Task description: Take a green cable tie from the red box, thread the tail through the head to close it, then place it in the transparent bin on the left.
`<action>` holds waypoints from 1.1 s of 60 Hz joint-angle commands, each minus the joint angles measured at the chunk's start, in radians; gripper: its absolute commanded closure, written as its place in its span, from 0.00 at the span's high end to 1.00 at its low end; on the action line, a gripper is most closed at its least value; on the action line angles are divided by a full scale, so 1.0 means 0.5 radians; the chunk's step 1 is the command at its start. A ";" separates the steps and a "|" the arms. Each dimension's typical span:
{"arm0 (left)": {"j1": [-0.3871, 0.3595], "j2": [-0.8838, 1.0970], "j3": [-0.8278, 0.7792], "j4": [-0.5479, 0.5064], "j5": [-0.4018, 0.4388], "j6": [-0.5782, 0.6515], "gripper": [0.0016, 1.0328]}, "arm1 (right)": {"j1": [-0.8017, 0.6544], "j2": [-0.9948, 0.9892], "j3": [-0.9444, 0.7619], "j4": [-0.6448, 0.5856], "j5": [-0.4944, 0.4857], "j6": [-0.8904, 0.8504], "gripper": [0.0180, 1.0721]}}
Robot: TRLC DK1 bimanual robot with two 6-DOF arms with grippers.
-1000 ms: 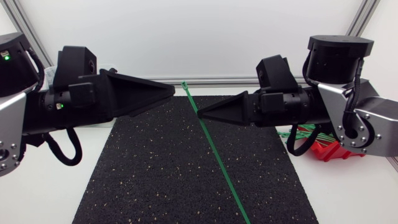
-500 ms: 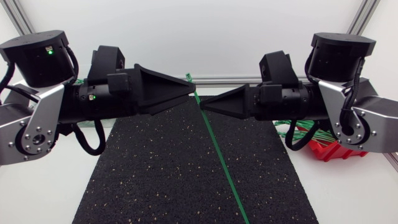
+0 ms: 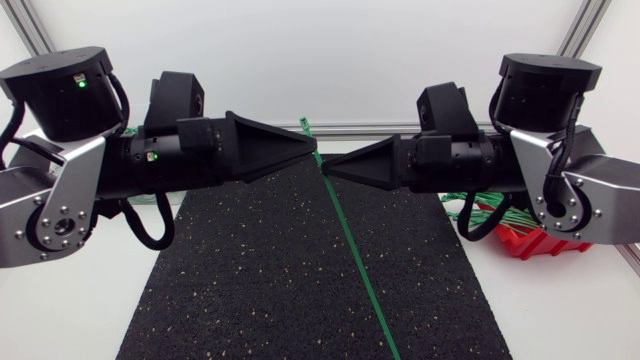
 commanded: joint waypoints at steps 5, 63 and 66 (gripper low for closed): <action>-0.011 0.031 0.048 0.040 -0.015 -0.071 0.29 | 0.002 0.006 -0.021 0.032 0.002 0.067 0.05; 0.042 0.095 0.085 0.059 -0.086 -0.084 0.05 | 0.039 -0.012 -0.064 0.035 0.011 0.070 0.05; 0.045 0.095 0.085 0.062 -0.086 -0.084 0.04 | 0.039 -0.012 -0.067 0.035 0.011 0.070 0.05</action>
